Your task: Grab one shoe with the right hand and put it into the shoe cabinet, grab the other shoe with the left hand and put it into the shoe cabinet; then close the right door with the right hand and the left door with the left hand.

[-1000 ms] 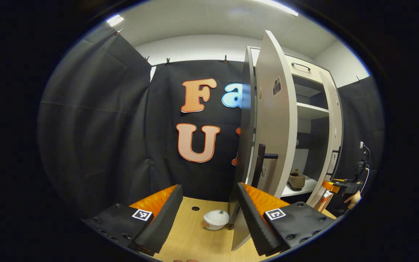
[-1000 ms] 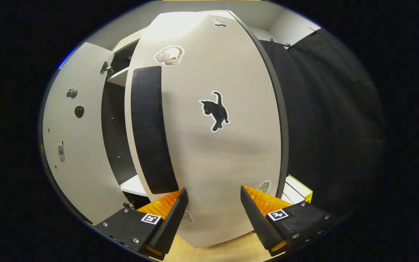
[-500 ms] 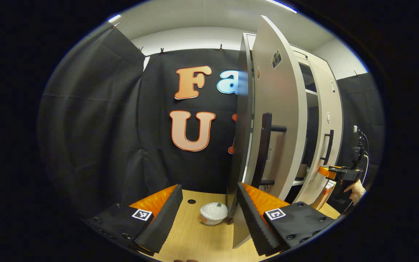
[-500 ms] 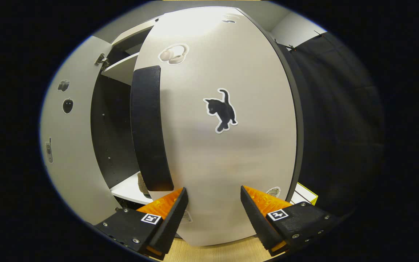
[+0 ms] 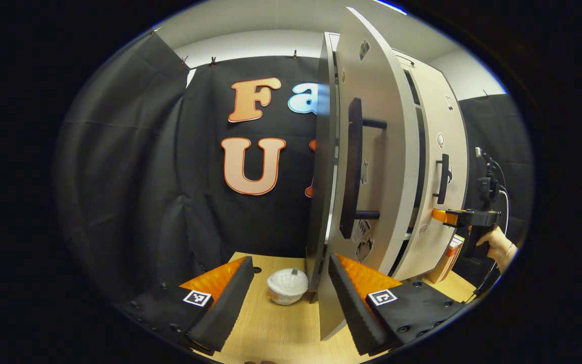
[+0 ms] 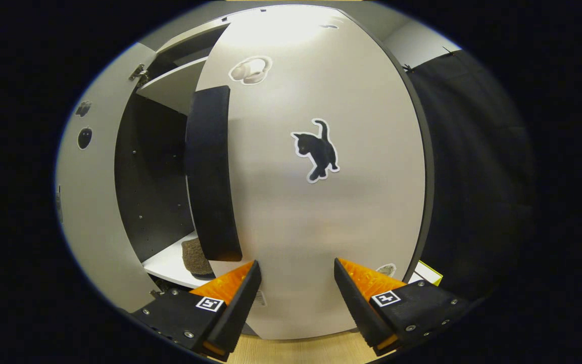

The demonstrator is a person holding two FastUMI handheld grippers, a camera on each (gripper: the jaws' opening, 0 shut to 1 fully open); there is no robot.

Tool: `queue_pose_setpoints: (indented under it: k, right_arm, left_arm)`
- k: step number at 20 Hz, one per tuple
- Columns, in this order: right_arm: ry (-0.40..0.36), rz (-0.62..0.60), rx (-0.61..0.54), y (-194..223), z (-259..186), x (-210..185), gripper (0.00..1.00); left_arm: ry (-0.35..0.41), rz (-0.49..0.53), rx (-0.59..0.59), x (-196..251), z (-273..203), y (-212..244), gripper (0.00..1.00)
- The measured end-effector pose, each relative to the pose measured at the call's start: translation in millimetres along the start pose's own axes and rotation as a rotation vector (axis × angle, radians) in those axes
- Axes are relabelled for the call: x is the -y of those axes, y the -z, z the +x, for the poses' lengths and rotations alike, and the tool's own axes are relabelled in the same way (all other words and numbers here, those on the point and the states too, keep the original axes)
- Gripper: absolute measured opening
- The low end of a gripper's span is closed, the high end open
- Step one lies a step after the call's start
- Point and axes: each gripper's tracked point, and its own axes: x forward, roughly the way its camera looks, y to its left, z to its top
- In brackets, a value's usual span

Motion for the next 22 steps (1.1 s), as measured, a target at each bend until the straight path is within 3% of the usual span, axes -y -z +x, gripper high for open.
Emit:
queue_pose_setpoints:
  k: [6, 13, 14, 22]
  right_arm:
    - [0.020, 0.003, -0.002, 2, -33, 16, 0.91]
    - [0.044, 0.037, 0.039, -19, -89, 57, 0.91]
    - [0.046, 0.033, 0.043, -22, -95, 63, 0.91]
    - [0.028, 0.044, 0.086, -44, -135, 96, 0.91]
  left_arm:
    - [0.062, 0.011, -0.002, 22, 9, 7, 0.96]
    - [0.055, 0.017, -0.013, 35, 4, 12, 0.96]
    - [0.054, 0.018, -0.011, 41, 4, 11, 0.93]
    - [0.127, 0.022, -0.020, 113, 12, 15, 0.99]
